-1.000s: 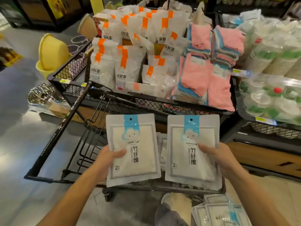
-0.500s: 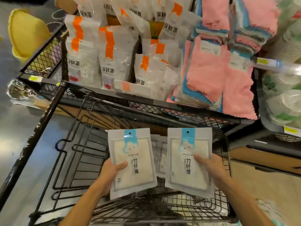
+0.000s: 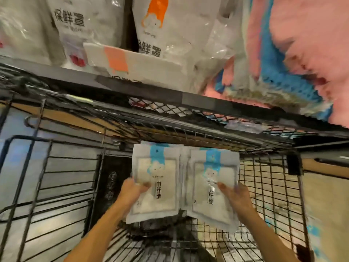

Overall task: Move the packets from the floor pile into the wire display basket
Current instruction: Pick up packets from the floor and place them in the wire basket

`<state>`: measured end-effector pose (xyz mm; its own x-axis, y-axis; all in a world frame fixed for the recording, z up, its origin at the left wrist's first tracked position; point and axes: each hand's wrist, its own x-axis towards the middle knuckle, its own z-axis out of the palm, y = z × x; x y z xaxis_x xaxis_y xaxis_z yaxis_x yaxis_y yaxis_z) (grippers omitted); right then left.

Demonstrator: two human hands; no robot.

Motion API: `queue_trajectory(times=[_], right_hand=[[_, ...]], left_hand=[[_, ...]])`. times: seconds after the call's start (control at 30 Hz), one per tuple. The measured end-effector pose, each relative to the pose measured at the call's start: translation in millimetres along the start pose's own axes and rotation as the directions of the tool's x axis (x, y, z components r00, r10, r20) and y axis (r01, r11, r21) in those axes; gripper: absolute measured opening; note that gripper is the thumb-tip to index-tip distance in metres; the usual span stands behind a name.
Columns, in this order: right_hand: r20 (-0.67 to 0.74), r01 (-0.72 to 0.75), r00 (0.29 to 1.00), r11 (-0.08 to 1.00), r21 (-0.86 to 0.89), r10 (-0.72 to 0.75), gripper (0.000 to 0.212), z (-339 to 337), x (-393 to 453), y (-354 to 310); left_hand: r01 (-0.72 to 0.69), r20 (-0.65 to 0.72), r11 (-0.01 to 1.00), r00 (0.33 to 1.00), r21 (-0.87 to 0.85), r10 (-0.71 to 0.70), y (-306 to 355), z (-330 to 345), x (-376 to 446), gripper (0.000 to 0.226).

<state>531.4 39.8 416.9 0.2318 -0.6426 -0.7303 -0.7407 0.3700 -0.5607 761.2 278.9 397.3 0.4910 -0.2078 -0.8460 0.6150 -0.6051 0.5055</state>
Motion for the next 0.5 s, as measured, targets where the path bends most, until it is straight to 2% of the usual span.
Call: queue_trajectory(times=[0.1,0.2,0.27,0.33,0.37,0.43,0.5], right_hand=[[-0.04,0.004,0.999,1.0,-0.002,-0.004,0.019,14,22,16],[-0.058,0.087,0.994,0.995,-0.05,-0.09,0.015,25,30,25],[-0.119,0.128,0.983,0.987,-0.098,-0.14,0.025,32,32,29],[-0.183,0.138,0.97,0.981,-0.135,-0.161,0.052,38,39,34],[-0.222,0.119,0.964,0.983,-0.137,-0.147,0.059,42,43,35],[-0.281,0.049,0.955,0.982,-0.183,-0.1,0.055,50,49,36],[-0.318,0.001,0.945,0.974,-0.226,-0.075,0.055,57,51,34]], left_hand=[[0.021,-0.018,1.0,1.0,-0.014,-0.021,-11,5,28,0.044],[0.018,-0.06,0.999,0.998,0.03,-0.016,-17,13,43,0.065],[-0.063,-0.093,0.992,0.993,0.107,0.073,-24,19,52,0.072],[-0.19,-0.105,0.924,0.966,0.332,0.236,-31,24,60,0.077],[-0.243,-0.097,0.87,0.945,0.43,0.312,-33,25,63,0.082],[-0.289,-0.05,0.801,0.928,0.525,0.368,-36,27,61,0.086],[-0.245,-0.089,0.675,0.903,0.696,0.42,-45,35,62,0.069]])
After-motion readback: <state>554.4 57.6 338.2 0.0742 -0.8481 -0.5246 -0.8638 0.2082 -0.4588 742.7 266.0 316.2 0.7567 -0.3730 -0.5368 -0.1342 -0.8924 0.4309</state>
